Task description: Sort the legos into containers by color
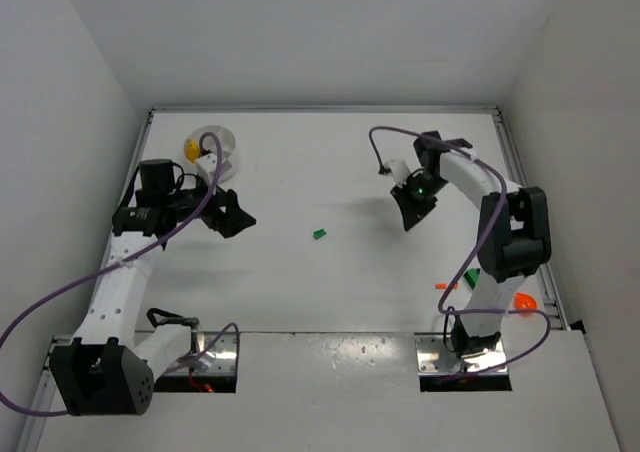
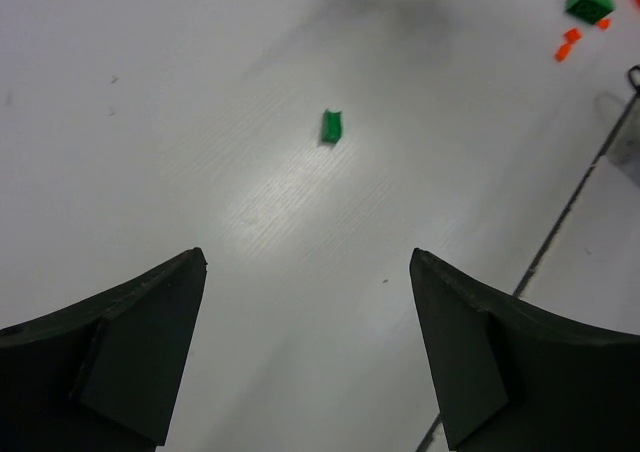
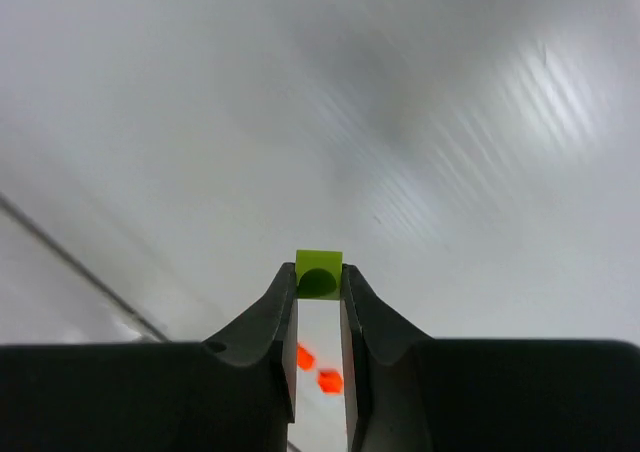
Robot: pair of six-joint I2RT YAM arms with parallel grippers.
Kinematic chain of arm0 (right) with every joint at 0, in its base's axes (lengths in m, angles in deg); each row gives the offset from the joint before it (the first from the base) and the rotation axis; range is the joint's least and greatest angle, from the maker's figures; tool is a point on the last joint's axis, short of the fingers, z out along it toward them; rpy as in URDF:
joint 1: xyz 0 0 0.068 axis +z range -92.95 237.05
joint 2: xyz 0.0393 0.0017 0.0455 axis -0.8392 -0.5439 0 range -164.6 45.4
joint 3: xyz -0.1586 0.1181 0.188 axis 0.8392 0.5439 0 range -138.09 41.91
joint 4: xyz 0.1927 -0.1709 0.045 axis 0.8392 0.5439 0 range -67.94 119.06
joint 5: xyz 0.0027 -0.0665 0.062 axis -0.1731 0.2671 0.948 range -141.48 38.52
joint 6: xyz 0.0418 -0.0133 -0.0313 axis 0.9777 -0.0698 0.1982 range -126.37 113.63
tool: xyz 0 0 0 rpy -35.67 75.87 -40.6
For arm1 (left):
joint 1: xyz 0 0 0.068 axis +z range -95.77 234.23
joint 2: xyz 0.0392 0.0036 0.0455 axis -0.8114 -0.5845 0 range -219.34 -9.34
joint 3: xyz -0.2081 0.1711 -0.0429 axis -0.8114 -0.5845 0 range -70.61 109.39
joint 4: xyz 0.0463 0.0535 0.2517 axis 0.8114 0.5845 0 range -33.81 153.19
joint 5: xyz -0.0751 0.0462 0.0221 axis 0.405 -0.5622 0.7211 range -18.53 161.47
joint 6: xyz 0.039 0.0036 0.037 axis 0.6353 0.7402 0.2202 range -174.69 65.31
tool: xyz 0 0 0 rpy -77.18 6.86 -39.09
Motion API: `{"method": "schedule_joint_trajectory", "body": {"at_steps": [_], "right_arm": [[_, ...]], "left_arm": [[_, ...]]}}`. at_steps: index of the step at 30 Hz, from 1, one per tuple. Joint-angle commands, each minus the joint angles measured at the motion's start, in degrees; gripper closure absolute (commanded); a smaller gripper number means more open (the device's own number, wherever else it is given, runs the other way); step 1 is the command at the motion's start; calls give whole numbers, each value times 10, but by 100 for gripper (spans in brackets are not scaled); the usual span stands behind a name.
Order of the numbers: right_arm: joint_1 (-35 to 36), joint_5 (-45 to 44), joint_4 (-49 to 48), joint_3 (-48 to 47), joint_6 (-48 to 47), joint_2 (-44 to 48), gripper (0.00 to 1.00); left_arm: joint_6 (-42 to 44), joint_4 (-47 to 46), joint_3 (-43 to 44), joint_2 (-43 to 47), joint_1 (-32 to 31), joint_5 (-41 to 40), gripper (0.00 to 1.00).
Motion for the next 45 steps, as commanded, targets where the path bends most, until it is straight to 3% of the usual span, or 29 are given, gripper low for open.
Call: {"method": "schedule_joint_trajectory", "body": {"at_steps": [1, 5, 8, 16, 19, 24, 32, 37, 38, 40, 41, 42, 45], "right_arm": [[26, 228, 75, -87, 23, 37, 96], [75, 408, 181, -158, -15, -6, 97], [104, 476, 247, -208, -74, -35, 97], [219, 487, 253, -208, -93, -50, 97], [239, 500, 253, -232, -67, -72, 99], [250, 541, 253, -269, -10, -110, 100], [256, 583, 107, -219, 189, -109, 100], [238, 661, 4, -167, 324, -90, 100], [238, 701, -26, -147, 390, -84, 100], [238, 751, -184, -93, 491, -78, 100], [238, 767, -251, -79, 619, -73, 100], [238, 768, -288, -79, 636, -72, 100], [238, 768, -279, -91, 615, -72, 100]], "left_arm": [[-58, -79, -24, 28, 6, 106, 11], [-66, -103, -38, 28, -11, 160, 11], [-56, -109, -44, 28, -30, 184, 11], [-1, -122, -44, 2, -116, 247, 14], [10, -122, -38, -3, -160, 219, 15], [-22, -174, -51, -9, -173, 81, 18], [-92, -242, -90, -9, -197, 17, 19], [-77, -230, -74, -15, -197, 48, 19], [-77, -230, -68, -15, -197, 63, 19], [-77, -225, -60, -15, -197, 97, 18], [-83, -225, -54, -15, -197, 105, 18], [-83, -225, -54, -15, -197, 113, 18], [-89, -213, -49, -15, -216, 113, 18]]}}
